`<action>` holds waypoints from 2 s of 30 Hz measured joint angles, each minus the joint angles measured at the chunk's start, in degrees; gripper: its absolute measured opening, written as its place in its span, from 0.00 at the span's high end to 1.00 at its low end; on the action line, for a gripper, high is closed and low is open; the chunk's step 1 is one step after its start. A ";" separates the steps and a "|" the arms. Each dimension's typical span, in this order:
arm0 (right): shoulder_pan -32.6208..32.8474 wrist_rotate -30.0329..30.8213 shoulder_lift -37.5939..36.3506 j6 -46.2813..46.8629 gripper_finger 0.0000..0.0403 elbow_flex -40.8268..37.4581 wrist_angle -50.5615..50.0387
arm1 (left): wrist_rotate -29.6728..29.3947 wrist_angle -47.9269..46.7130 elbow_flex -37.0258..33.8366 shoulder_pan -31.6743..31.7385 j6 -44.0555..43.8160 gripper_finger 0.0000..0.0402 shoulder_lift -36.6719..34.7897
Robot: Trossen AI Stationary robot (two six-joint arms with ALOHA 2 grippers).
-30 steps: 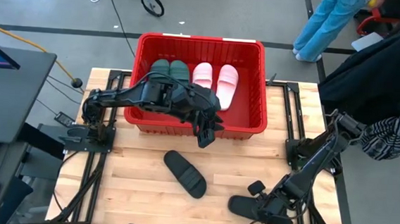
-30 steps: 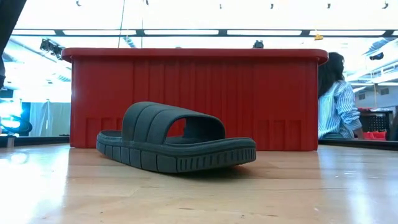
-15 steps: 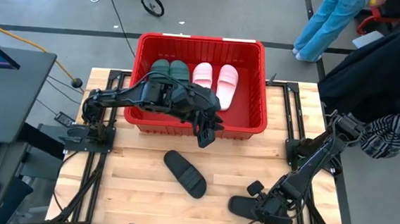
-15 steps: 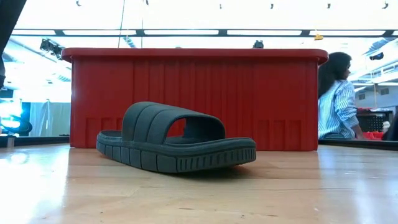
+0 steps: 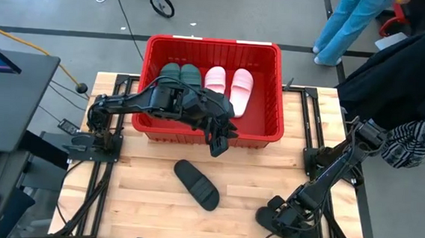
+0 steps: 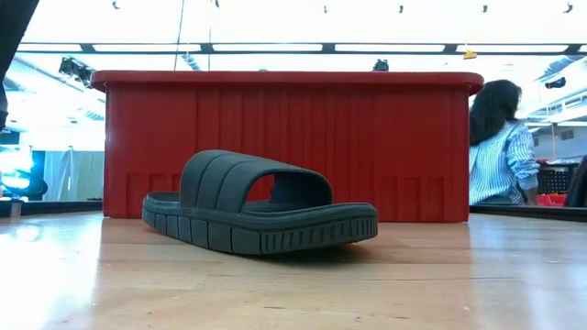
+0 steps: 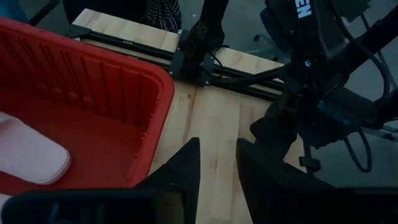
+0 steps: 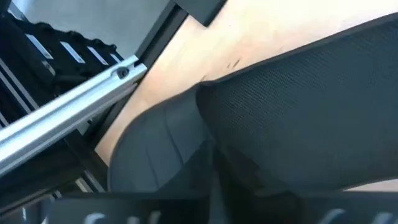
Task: Pick and place slides into bin
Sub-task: Put the right black slipper into the red bin
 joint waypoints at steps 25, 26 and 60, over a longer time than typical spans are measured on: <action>-2.19 8.32 -5.53 1.04 0.96 10.58 -3.16 | 0.02 0.07 0.00 0.02 2.00 0.75 -0.02; -2.36 8.26 -4.73 0.06 0.94 10.58 -3.81 | 0.00 0.04 0.00 0.02 2.00 0.75 -0.02; -1.69 -11.46 11.84 -9.33 0.49 10.27 -3.72 | 0.07 -2.28 0.00 0.02 2.44 0.79 -0.06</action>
